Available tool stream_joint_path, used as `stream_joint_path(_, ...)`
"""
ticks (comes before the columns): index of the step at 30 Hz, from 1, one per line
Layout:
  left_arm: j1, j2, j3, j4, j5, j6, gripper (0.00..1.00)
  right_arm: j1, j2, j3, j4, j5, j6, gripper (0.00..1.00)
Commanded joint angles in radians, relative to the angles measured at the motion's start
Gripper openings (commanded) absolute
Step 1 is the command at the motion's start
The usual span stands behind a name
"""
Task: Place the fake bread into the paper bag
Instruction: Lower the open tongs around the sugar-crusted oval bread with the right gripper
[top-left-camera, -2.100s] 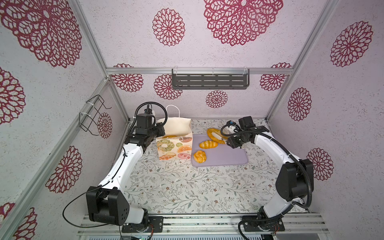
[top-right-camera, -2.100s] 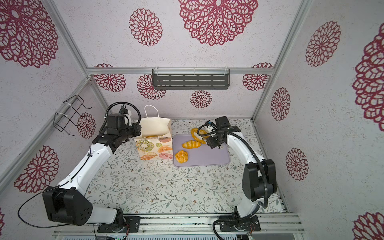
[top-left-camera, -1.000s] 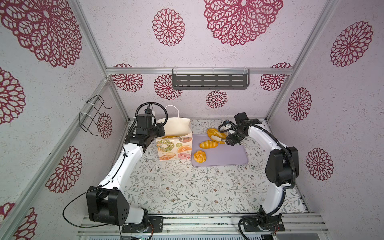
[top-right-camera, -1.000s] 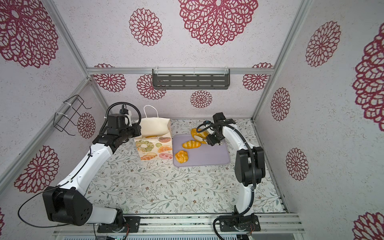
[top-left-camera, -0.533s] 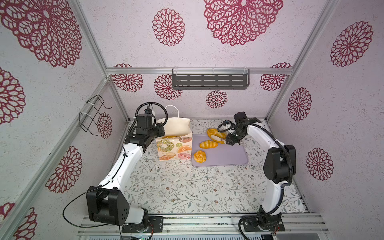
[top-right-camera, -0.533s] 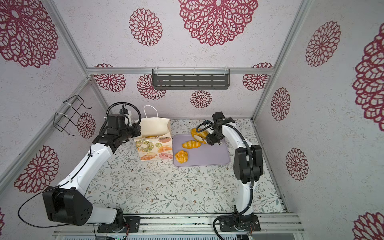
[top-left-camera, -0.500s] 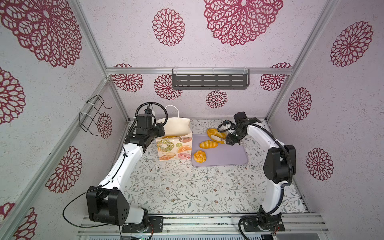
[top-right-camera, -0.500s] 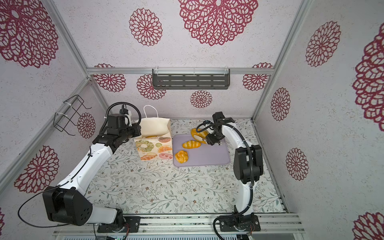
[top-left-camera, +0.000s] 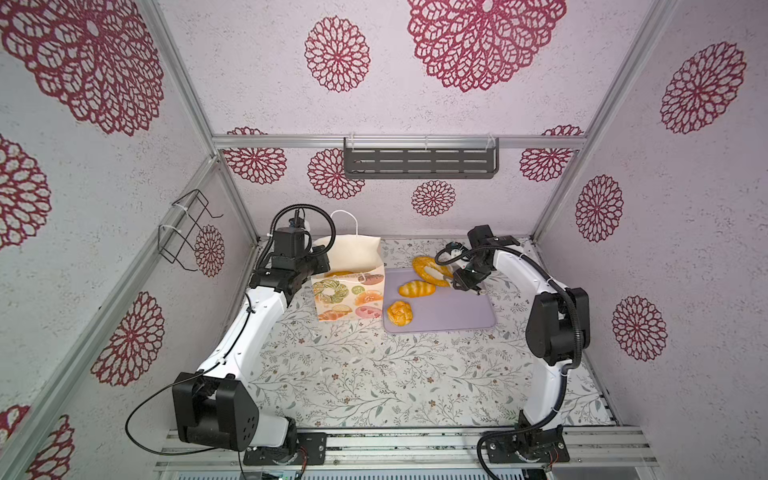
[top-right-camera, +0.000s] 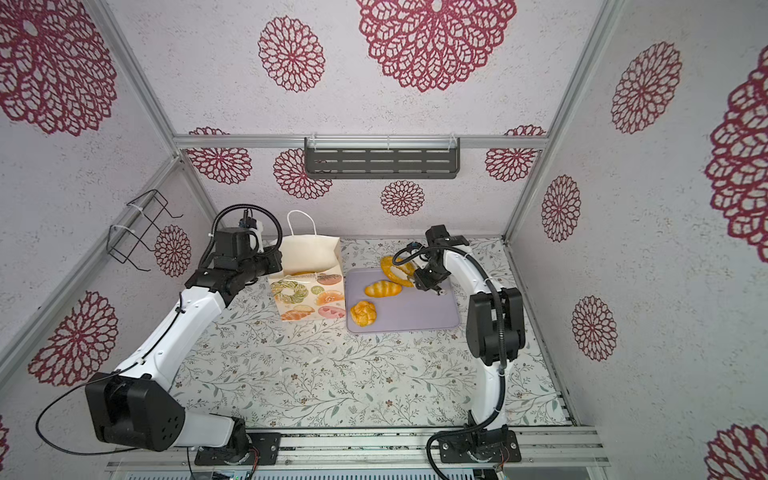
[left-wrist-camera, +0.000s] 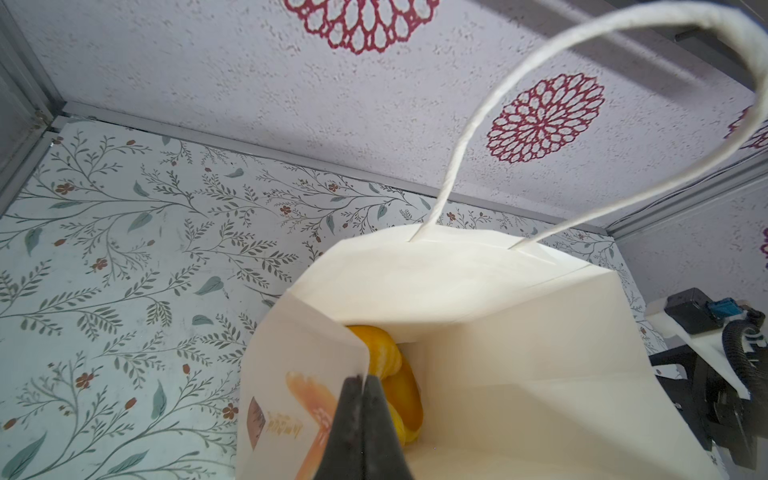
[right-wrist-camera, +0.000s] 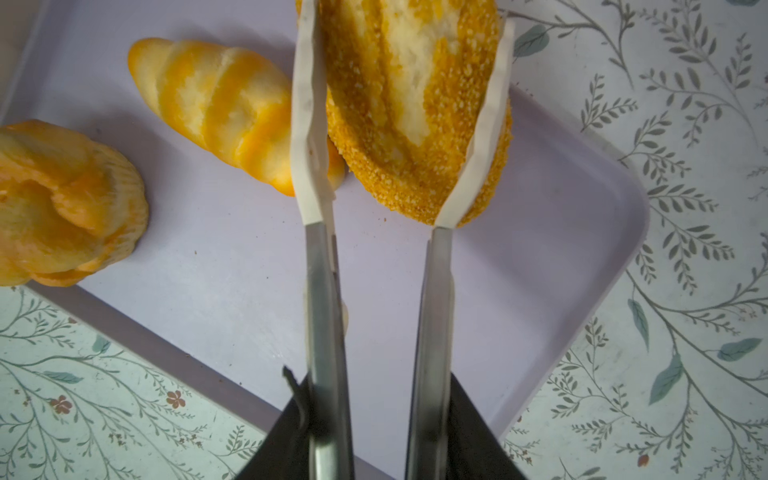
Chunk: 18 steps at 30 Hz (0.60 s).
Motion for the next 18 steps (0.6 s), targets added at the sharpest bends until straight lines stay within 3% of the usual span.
stream_joint_path(1, -0.017, 0.005, 0.0, -0.008, 0.012, 0.012, 0.0, -0.001, -0.022, 0.015, -0.005, -0.074, 0.017, 0.38)
stream_joint_path(18, -0.019, 0.002, -0.001, -0.009, 0.015, 0.011, 0.0, 0.001, -0.253, -0.167, 0.073, -0.129, 0.102, 0.34)
